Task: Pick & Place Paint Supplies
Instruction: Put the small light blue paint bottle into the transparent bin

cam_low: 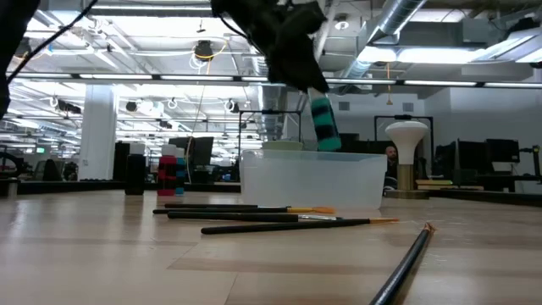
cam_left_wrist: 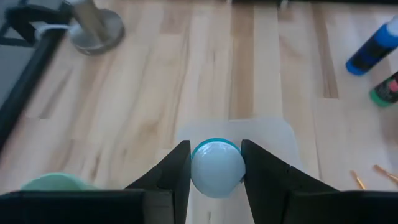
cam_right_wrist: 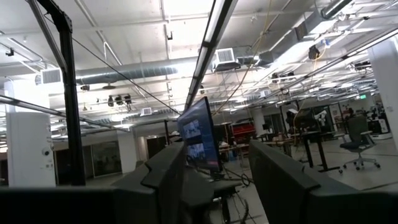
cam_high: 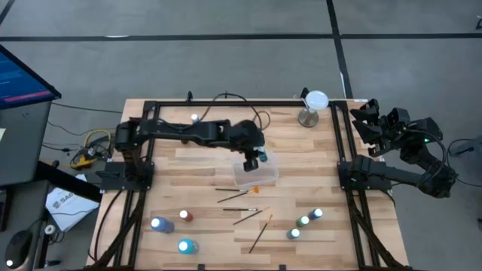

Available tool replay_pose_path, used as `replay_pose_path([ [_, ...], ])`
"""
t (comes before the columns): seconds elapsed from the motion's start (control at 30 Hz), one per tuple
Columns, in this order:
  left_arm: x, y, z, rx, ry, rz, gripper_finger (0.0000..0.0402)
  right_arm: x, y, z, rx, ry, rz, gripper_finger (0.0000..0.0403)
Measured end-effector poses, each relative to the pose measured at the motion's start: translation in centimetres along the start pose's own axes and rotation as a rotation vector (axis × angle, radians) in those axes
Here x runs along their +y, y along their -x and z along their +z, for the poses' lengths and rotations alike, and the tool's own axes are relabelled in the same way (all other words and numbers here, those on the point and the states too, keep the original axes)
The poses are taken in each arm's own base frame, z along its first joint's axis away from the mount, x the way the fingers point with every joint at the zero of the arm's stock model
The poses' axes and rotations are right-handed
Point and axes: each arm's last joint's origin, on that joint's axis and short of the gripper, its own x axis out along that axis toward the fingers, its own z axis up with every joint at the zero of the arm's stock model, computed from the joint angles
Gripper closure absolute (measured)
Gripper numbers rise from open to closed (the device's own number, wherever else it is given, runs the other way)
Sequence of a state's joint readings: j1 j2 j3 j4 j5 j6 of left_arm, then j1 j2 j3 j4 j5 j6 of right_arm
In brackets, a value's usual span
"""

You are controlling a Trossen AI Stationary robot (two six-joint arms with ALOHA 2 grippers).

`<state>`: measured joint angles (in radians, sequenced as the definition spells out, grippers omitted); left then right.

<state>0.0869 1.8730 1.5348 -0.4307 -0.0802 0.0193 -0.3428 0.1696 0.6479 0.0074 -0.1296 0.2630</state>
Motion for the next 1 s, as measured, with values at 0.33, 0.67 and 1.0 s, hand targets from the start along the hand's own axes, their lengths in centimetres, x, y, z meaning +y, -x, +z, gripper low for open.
replay_pose_path([
  [0.33,-1.0,-3.9,-0.7,0.063,-0.023,-0.012,0.0291,-0.1,0.0,-0.2,0.023,-0.003,-0.006,0.0230],
  [0.67,-0.8,-5.1,-1.0,0.076,-0.070,0.060,0.0291,-0.1,0.0,-0.5,0.048,-0.007,-0.012,0.0230],
  [1.0,-1.2,-5.8,-1.1,0.068,-0.074,0.024,0.0291,-0.1,0.0,-0.5,0.052,-0.008,-0.012,0.0230],
])
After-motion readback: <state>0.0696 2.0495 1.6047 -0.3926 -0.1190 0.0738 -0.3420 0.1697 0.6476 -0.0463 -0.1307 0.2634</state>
